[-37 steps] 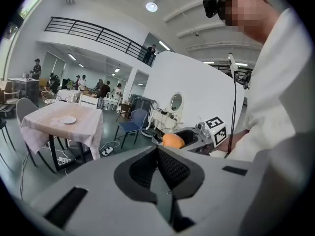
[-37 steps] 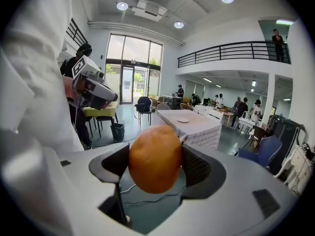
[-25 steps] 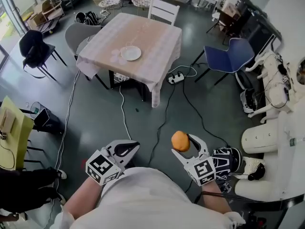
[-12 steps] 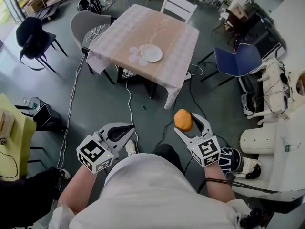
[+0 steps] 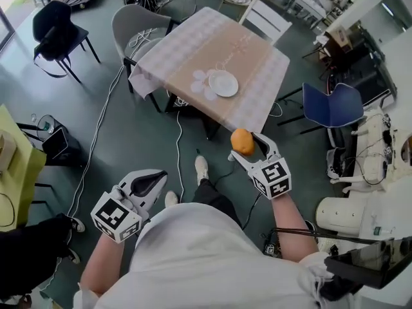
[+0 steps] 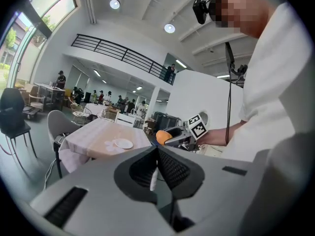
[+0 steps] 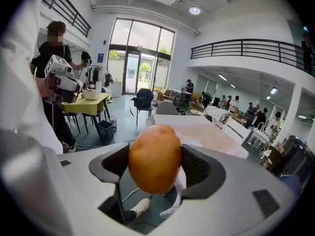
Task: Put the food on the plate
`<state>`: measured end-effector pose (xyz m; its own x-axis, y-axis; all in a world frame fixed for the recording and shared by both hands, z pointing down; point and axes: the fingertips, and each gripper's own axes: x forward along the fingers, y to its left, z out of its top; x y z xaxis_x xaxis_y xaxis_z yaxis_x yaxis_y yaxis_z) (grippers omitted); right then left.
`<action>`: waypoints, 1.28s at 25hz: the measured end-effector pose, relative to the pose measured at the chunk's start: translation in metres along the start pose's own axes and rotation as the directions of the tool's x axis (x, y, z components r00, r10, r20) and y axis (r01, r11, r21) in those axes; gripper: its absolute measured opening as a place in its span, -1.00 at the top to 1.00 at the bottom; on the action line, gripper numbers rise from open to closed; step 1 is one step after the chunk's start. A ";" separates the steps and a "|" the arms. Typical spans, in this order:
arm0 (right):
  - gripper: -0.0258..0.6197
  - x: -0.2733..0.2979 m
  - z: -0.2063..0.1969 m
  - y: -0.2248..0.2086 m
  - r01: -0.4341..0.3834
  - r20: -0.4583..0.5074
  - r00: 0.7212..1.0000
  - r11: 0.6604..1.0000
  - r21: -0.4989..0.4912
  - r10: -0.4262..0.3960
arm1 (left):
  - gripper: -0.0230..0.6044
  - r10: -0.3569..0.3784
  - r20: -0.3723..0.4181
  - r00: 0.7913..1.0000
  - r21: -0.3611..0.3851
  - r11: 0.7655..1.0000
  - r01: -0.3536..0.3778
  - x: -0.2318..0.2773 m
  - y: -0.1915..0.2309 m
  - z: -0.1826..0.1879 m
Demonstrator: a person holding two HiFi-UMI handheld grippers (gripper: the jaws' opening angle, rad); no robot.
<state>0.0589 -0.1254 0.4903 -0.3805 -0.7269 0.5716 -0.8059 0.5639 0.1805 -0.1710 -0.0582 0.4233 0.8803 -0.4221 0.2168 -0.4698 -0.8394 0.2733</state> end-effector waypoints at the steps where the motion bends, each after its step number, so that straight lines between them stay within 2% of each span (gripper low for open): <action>1: -0.15 0.014 0.000 -0.009 -0.012 -0.004 1.000 1.000 -0.005 0.012 | 0.90 0.030 0.003 1.000 -0.005 1.000 -0.030 0.000 0.007 0.002; 5: -0.15 0.074 0.000 -0.055 -0.054 -0.017 0.998 0.998 -0.026 0.054 | 0.90 0.152 0.014 0.988 -0.043 0.988 -0.151 0.011 0.038 0.013; 10: -0.15 0.148 0.000 -0.116 -0.105 -0.049 0.994 0.991 -0.085 0.101 | 0.90 0.226 -0.004 0.974 -0.024 0.974 -0.226 0.051 0.065 0.035; 17: -0.15 0.234 -0.012 -0.183 -0.175 -0.108 0.981 0.977 -0.123 0.162 | 0.90 0.328 -0.034 0.944 -0.050 0.943 -0.330 0.105 0.090 0.057; 26: -0.15 0.315 -0.046 -0.212 -0.269 -0.189 0.951 0.955 -0.123 0.244 | 0.90 0.449 -0.092 0.889 -0.105 0.883 -0.457 0.133 0.107 0.060; 32: -0.15 0.331 -0.056 -0.216 -0.304 -0.208 0.939 0.944 -0.126 0.275 | 0.90 0.484 -0.112 0.868 -0.113 0.862 -0.495 0.142 0.114 0.061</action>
<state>0.1323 -0.4663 0.6852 -0.4844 -0.4460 0.7526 -0.5883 0.8028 0.0971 -0.0952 -0.2350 0.4282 0.5295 -0.7340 0.4253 -0.8477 -0.4757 0.2345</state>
